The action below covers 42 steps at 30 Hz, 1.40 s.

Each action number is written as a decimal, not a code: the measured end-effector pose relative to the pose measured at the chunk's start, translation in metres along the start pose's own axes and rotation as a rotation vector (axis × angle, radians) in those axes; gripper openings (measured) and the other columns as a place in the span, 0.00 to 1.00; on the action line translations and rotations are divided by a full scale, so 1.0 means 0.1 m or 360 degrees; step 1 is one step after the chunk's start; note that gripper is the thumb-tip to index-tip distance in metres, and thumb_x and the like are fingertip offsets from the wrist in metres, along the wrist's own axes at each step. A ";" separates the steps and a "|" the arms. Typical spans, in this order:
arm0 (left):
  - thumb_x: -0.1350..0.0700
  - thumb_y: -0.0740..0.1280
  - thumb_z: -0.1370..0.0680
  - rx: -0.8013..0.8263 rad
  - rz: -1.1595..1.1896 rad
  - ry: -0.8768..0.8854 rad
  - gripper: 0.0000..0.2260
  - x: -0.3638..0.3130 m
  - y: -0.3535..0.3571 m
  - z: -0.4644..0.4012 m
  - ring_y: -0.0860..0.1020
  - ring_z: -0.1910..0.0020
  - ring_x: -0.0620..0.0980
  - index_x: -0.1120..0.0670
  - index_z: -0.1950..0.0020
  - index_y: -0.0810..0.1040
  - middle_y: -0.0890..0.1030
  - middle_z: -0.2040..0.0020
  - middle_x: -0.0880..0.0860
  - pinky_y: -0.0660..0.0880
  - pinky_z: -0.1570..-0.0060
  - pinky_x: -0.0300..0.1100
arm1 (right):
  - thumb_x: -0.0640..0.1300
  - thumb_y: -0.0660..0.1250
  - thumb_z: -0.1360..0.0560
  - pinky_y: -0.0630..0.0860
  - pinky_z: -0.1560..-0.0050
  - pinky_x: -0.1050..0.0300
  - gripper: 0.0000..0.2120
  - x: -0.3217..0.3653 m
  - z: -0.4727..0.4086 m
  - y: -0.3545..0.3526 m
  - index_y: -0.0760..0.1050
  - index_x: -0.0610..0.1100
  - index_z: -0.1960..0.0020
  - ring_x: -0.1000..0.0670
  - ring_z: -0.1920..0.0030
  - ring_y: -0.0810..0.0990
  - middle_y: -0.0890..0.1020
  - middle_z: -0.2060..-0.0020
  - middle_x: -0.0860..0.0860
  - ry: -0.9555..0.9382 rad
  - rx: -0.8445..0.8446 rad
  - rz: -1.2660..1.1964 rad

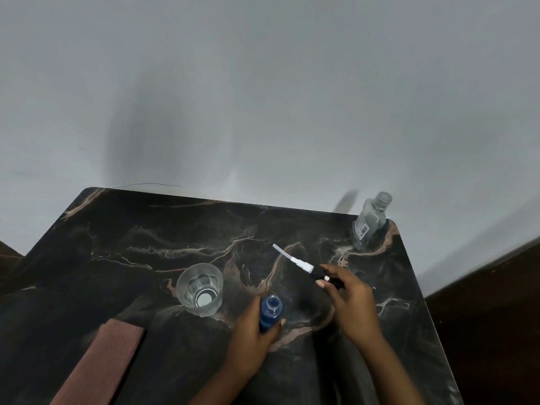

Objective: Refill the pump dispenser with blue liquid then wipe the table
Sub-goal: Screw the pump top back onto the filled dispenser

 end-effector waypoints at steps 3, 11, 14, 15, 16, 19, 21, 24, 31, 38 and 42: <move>0.60 0.76 0.29 0.0008 0.0023 0.0015 0.17 -0.12 -0.07 -0.02 0.82 0.48 0.40 0.49 0.44 0.78 0.84 0.50 0.44 0.78 0.45 0.43 | 0.36 0.74 0.29 0.78 0.51 0.65 0.16 0.22 0.09 -0.21 0.79 0.52 0.45 0.60 0.54 0.82 0.83 0.57 0.54 0.0096 -0.0119 -0.0292; 0.55 0.78 0.32 0.0089 0.0048 0.0141 0.19 -0.96 -0.60 -0.06 0.82 0.49 0.41 0.43 0.45 0.78 0.85 0.49 0.42 0.78 0.48 0.36 | 0.51 0.73 0.33 0.80 0.55 0.64 0.11 1.41 0.26 -1.11 0.82 0.46 0.54 0.51 0.56 0.83 0.85 0.59 0.48 -0.0016 -0.0482 -0.0897; 0.56 0.78 0.33 0.0051 -0.0017 0.0218 0.20 -1.29 -0.83 0.01 0.82 0.50 0.38 0.39 0.47 0.77 0.84 0.51 0.38 0.77 0.51 0.31 | 0.52 0.73 0.30 0.80 0.54 0.58 0.11 1.99 0.26 -1.44 0.81 0.45 0.55 0.49 0.58 0.83 0.84 0.61 0.49 -0.0190 -0.0428 -0.0753; 0.57 0.79 0.33 0.0034 -0.0032 0.0243 0.21 -1.40 -0.90 0.04 0.82 0.50 0.37 0.38 0.47 0.77 0.84 0.51 0.38 0.76 0.52 0.29 | 0.51 0.72 0.29 0.80 0.53 0.56 0.10 2.18 0.26 -1.51 0.81 0.45 0.55 0.49 0.57 0.84 0.85 0.61 0.49 -0.0246 -0.0381 -0.0668; 0.57 0.79 0.33 0.0020 -0.0044 0.0257 0.21 -1.49 -0.96 0.06 0.81 0.50 0.37 0.38 0.47 0.77 0.84 0.51 0.38 0.75 0.52 0.28 | 0.50 0.72 0.28 0.80 0.54 0.57 0.07 2.35 0.25 -1.55 0.81 0.46 0.55 0.50 0.58 0.84 0.85 0.61 0.50 -0.0302 -0.0332 -0.0597; 0.57 0.78 0.32 0.0010 -0.0082 0.0282 0.21 -1.72 -1.08 0.12 0.81 0.50 0.38 0.41 0.45 0.77 0.84 0.50 0.41 0.73 0.54 0.26 | 0.44 0.71 0.25 0.75 0.62 0.70 0.04 2.80 0.25 -1.53 0.79 0.49 0.58 0.60 0.65 0.83 0.85 0.65 0.57 -0.0458 -0.0210 -0.0377; 0.56 0.78 0.32 0.0029 -0.0101 0.0290 0.21 -1.83 -1.14 0.16 0.81 0.51 0.39 0.44 0.42 0.78 0.83 0.50 0.41 0.73 0.57 0.24 | 0.43 0.71 0.24 0.72 0.65 0.73 0.05 3.01 0.27 -1.43 0.79 0.48 0.59 0.61 0.66 0.82 0.85 0.66 0.58 -0.0508 -0.0133 -0.0211; 0.55 0.78 0.32 0.0027 -0.0130 0.0295 0.21 -1.91 -1.19 0.21 0.82 0.52 0.42 0.47 0.40 0.79 0.84 0.50 0.43 0.72 0.62 0.22 | 0.43 0.70 0.24 0.74 0.63 0.68 0.04 3.21 0.32 -1.29 0.78 0.46 0.58 0.60 0.64 0.83 0.85 0.66 0.55 -0.0558 -0.0066 -0.0039; 0.55 0.78 0.31 -0.0003 -0.0152 0.0257 0.23 -1.92 -1.25 0.33 0.81 0.48 0.46 0.48 0.39 0.78 0.83 0.46 0.45 0.73 0.57 0.26 | 0.43 0.70 0.24 0.75 0.60 0.66 0.04 3.39 0.36 -1.21 0.78 0.46 0.58 0.59 0.62 0.83 0.85 0.67 0.57 -0.0650 0.0012 0.0107; 0.54 0.78 0.31 -0.0011 -0.0102 0.0243 0.24 -1.96 -1.29 0.37 0.81 0.46 0.48 0.49 0.38 0.77 0.83 0.45 0.46 0.80 0.47 0.42 | 0.46 0.70 0.25 0.78 0.56 0.53 0.04 3.41 0.32 -1.01 0.78 0.47 0.57 0.53 0.59 0.82 0.84 0.63 0.54 -0.0674 0.0245 0.0358; 0.55 0.78 0.31 -0.0007 -0.0071 0.0246 0.23 -1.97 -1.32 0.38 0.81 0.47 0.48 0.49 0.38 0.77 0.83 0.46 0.47 0.80 0.47 0.43 | 0.46 0.72 0.26 0.76 0.55 0.61 0.04 3.36 0.25 -0.90 0.80 0.47 0.54 0.54 0.58 0.79 0.78 0.58 0.51 -0.0722 0.0290 0.0408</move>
Point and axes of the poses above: each hand's wrist, its own z-axis away from the middle knuckle, its own y-axis out of the palm, x = y × z, the point moved 1 cm from there along -z, towards the middle knuckle
